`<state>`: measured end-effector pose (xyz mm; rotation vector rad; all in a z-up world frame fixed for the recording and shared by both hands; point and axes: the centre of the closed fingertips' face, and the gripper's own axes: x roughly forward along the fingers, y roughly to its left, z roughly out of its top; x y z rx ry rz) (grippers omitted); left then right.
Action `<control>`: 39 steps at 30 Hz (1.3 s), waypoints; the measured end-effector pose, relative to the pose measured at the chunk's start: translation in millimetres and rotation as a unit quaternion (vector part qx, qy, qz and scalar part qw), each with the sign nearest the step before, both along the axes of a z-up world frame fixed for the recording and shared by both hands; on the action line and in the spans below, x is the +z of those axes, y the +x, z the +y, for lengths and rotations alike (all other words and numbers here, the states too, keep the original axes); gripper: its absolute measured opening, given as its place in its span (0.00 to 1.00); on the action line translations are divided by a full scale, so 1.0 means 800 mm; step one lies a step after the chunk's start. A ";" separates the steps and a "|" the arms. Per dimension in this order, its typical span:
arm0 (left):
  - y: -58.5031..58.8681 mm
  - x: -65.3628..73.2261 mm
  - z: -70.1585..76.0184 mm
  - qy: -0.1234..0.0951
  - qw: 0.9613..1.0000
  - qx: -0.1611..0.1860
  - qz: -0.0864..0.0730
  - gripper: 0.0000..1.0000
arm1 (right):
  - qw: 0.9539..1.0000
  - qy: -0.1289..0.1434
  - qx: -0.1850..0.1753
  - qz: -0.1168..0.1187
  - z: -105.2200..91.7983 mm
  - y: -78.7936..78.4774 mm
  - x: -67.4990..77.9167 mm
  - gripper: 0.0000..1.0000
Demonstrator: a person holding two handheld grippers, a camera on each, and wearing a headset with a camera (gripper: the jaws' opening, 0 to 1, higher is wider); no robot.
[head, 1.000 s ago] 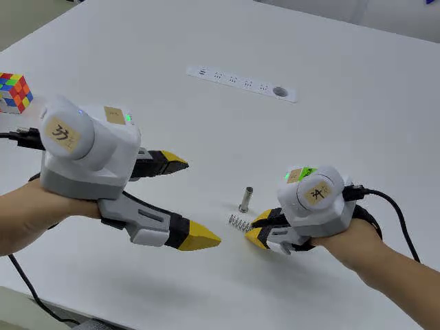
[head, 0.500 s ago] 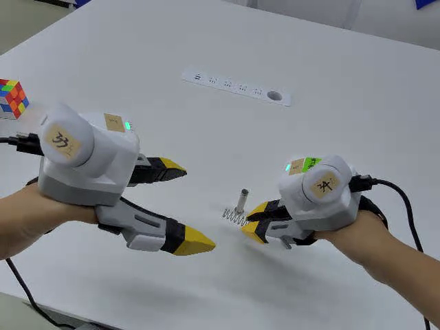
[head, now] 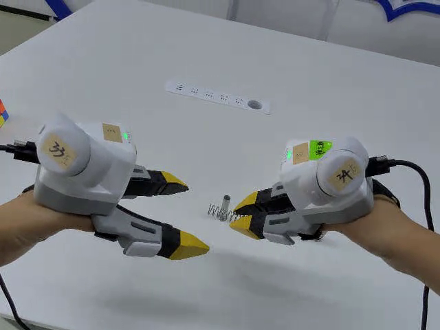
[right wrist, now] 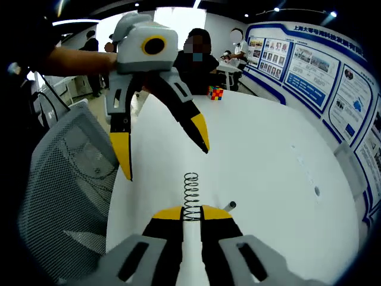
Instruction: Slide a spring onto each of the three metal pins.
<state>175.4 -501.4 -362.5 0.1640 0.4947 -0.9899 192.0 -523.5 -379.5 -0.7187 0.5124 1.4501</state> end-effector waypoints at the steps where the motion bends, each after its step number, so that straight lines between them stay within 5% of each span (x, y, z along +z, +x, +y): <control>1: -0.002 0.000 -0.003 0.001 1.000 -0.005 -0.002 0.60 | 1.000 0.004 0.005 0.000 0.001 -0.005 0.006 0.11; 13: -0.016 0.009 -0.030 -0.010 0.999 -0.042 -0.020 0.40 | 0.998 0.004 0.055 -0.011 -0.001 -0.047 0.022 0.11; 23: -0.026 0.013 -0.038 -0.014 0.997 -0.065 -0.024 0.17 | 0.997 0.009 0.075 -0.022 -0.004 -0.055 0.029 0.11; 33: -0.039 0.015 -0.040 -0.015 0.996 -0.088 -0.020 0.11 | 0.995 0.007 0.097 -0.025 -0.002 -0.062 0.032 0.11; 39: -0.041 0.016 -0.041 -0.002 0.994 -0.103 -0.044 0.10 | 0.995 0.013 0.099 -0.018 -0.002 -0.062 0.035 0.12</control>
